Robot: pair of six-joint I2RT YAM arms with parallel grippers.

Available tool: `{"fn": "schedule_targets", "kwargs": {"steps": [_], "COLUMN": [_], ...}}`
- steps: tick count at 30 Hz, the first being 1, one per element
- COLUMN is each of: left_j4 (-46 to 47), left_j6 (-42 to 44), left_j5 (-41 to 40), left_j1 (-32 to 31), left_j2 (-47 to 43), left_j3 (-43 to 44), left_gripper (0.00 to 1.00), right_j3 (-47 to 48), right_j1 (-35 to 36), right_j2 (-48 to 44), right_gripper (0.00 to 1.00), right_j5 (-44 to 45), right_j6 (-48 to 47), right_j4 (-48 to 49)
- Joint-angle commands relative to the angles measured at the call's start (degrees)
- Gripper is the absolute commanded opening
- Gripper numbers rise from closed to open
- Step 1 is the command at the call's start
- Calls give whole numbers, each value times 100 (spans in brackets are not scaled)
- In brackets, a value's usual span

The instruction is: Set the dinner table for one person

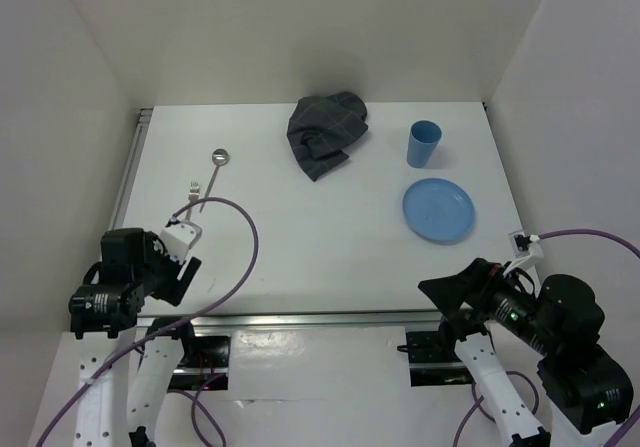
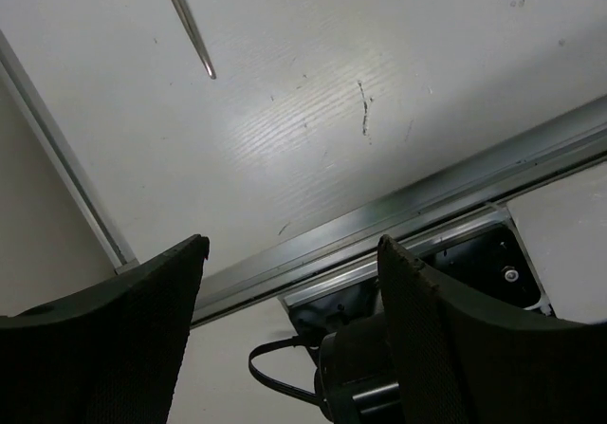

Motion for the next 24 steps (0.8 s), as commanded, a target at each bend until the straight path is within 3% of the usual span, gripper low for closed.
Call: {"fn": "schedule_targets", "kwargs": {"steps": [1, 9, 15, 20, 22, 24], "left_j4": [407, 688, 1557, 2113, 2165, 2358], "left_j6": [-347, -295, -295, -347, -347, -496], "left_j5": [-68, 415, 21, -700, -858, -1209], "left_j1": [25, 25, 25, 25, 25, 25], "left_j2": [257, 863, 1531, 2619, 2894, 3166], "left_j3": [149, 492, 668, 1186, 1344, 1345], "left_gripper": [80, 80, 81, 81, 81, 81], "right_j3": [-27, 595, 965, 1738, 2141, 2651], "right_j1": [-19, -19, -19, -19, 147, 497], "right_j2": [39, 1224, 2893, 5415, 6162, 7470], "right_gripper": [100, 100, 100, 100, 100, 100], "right_j5": [-2, 226, 428, 544, 604, 902], "right_j6": [46, -384, -973, -1167, -1246, -1465], "right_j4": [-100, 251, 1901, 3604, 4151, 4593]}}
